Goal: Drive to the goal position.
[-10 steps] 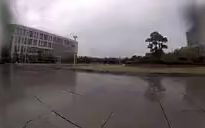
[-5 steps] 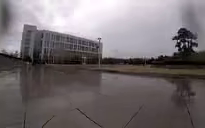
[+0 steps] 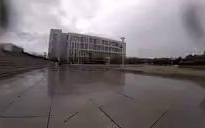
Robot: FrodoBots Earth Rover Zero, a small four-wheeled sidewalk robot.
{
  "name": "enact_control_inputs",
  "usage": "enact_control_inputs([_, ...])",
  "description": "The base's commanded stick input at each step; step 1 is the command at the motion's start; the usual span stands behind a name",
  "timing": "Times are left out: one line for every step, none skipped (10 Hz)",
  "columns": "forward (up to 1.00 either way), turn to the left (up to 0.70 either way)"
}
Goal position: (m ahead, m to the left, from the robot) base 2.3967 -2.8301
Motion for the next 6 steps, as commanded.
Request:
enact_control_inputs([0.0, 0.45])
enact_control_inputs([0.0, 0.45])
enact_control_inputs([0.0, 0.45])
enact_control_inputs([0.7, 0.27])
enact_control_inputs([0.7, 0.14])
enact_control_inputs([0.7, 0.0])
